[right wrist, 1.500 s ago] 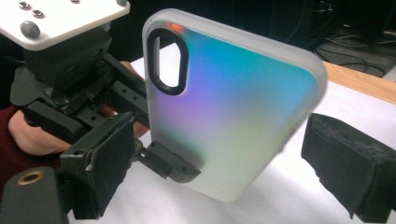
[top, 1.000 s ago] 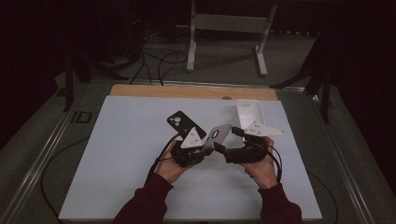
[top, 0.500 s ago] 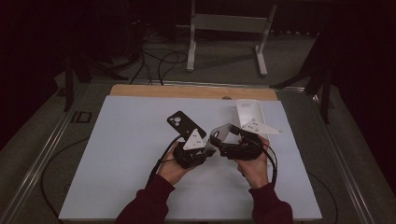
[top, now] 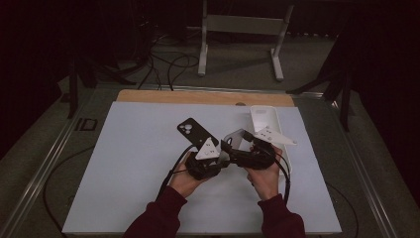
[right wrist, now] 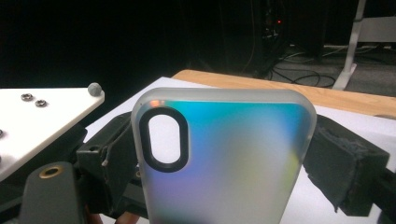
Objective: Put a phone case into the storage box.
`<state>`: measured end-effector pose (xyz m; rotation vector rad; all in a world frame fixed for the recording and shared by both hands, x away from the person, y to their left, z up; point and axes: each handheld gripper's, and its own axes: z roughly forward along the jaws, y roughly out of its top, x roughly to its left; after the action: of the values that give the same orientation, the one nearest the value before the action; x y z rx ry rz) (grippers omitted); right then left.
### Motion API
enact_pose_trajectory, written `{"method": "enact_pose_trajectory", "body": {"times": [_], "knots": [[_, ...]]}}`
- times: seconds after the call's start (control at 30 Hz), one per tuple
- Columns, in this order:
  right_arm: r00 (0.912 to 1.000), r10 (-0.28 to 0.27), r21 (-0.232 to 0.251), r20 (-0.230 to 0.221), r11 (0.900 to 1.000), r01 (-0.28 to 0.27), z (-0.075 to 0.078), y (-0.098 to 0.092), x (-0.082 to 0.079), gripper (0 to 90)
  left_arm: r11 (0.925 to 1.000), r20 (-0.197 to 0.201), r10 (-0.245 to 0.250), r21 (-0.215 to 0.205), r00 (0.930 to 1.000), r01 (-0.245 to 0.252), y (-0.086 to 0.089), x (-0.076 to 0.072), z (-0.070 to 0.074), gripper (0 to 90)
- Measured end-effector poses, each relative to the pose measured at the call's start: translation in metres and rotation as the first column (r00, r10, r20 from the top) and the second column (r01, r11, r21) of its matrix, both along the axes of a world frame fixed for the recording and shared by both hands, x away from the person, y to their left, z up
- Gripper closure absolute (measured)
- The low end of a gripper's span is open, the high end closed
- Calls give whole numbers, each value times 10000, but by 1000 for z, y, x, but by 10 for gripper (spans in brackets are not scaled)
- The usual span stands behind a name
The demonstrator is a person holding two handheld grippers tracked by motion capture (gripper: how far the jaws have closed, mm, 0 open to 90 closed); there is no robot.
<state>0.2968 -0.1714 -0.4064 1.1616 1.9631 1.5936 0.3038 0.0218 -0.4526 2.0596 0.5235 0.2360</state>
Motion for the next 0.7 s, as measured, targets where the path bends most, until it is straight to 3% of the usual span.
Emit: {"method": "enact_pose_trajectory", "body": {"times": [0.13, 0.23, 0.27, 0.3, 0.43, 0.5, 0.57, 0.63, 0.67, 0.7], "knots": [[10000, -35, -59, -6, 10000, 35, 1, 1, 0, 165, 10000, 67, 64, 44, 10000, -65, 1, 1, 0, 789], [10000, -85, -205, 50, 9998, 86, 1, 2, 0, 166, 10000, 63, 47, 9, 10000, -47, 2, 1, 1, 682], [9999, -101, -230, 66, 9997, 103, 1, 2, 0, 166, 9999, 48, 125, -8, 9999, -125, 2, 1, 1, 593], [9999, -120, -254, 90, 9996, 122, 1, 2, 0, 166, 9998, 6, 202, 15, 9998, -202, 2, 1, 1, 593], [9999, -121, -349, 83, 9993, 123, 2, 2, 1, 167, 9980, 98, 609, 142, 9981, -611, 6, 3, 3, 420], [9999, -135, -403, 102, 9991, 139, 2, 2, 2, 167, 9978, 109, 653, 103, 9978, -654, 7, 3, 3, 375], [9997, -161, -447, 158, 9989, 168, 2, 2, 3, 167, 9962, 204, 866, 71, 9960, -867, 9, 3, 4, 306], [9996, -201, -472, 185, 9987, 210, 3, 2, 3, 167, 9903, 408, 1386, 77, 9895, -1390, 12, 3, 6, 171], [9996, -216, -480, 190, 9986, 225, 3, 1, 4, 167, 9903, 408, 1386, 77, 9895, -1390, 12, 3, 6, 126], [9996, -216, -480, 190, 9986, 225, 3, 1, 4, 167, 9883, 476, 1512, 108, 9874, -1519, 13, 2, 7, 126]]}}
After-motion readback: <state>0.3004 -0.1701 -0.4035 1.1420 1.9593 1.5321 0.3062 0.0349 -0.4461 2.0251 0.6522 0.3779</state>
